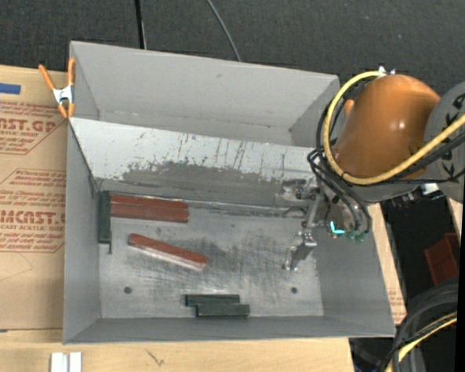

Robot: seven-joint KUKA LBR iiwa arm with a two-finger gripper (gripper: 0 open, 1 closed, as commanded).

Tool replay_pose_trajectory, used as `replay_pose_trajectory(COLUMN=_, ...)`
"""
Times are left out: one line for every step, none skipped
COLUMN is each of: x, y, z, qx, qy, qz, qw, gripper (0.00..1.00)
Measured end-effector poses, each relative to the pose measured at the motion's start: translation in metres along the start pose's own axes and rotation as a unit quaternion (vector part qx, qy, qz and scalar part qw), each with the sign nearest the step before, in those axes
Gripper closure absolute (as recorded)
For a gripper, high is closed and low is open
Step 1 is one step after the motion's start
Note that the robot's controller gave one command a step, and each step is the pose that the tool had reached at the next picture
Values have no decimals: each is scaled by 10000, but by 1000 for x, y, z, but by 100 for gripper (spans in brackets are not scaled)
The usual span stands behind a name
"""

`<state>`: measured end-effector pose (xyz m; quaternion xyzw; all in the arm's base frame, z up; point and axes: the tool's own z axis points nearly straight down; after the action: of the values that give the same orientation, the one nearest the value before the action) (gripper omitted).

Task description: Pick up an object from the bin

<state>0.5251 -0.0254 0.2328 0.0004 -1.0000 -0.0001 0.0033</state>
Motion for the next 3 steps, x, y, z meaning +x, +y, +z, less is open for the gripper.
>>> replay_pose_trajectory(x=-2, y=0, z=-4, qx=2, qy=-42, qz=0, qw=10000, gripper=0)
replay_pose_trajectory(x=13, y=47, z=74, qx=4, qy=-57, qz=-469, qw=9989, gripper=0)
replay_pose_trajectory(x=-11, y=99, z=71, qx=-17, qy=-65, qz=-260, qw=9996, gripper=0)
